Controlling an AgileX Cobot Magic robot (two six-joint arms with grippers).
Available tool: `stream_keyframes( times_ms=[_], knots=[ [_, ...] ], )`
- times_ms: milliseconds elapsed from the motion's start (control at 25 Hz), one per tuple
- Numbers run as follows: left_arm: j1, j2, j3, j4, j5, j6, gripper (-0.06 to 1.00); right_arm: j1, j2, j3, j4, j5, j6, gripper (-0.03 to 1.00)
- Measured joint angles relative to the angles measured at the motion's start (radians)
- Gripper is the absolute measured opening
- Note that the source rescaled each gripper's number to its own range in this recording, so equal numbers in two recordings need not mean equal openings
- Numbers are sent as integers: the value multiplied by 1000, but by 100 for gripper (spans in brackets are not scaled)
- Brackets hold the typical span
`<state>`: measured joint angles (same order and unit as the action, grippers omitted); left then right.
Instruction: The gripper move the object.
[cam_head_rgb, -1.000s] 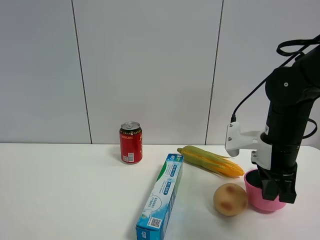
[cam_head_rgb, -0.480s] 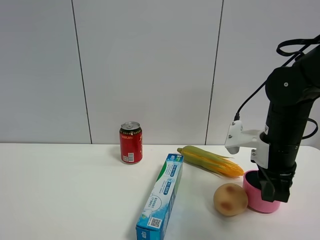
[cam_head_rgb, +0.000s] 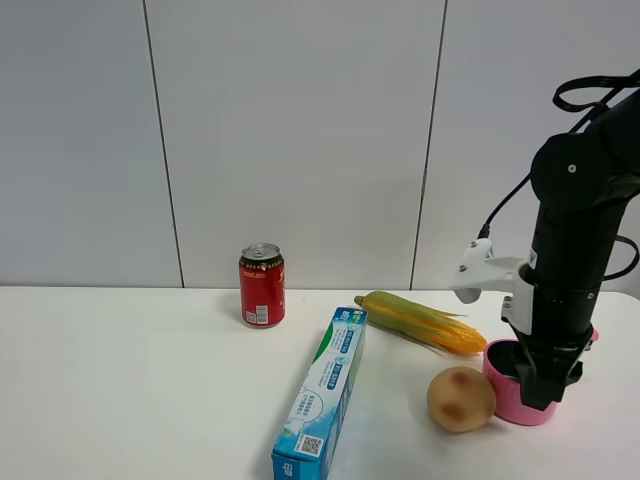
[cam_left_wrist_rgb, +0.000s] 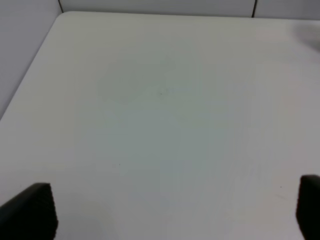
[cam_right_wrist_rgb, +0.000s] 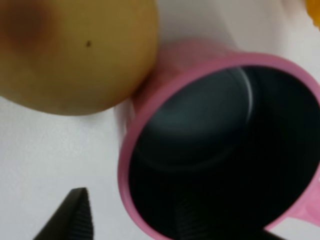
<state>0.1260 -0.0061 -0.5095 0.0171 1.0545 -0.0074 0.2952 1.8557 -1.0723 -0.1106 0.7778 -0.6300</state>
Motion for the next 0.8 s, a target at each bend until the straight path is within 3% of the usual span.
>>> stream_keyframes(
  times_ms=[400, 800],
  knots=[
    [0, 0, 0, 0, 0, 0, 100, 0, -188, -25, 1, 15, 293, 85],
    [0, 0, 0, 0, 0, 0, 100, 0, -604, -25, 3, 31, 435, 90]
  ],
)
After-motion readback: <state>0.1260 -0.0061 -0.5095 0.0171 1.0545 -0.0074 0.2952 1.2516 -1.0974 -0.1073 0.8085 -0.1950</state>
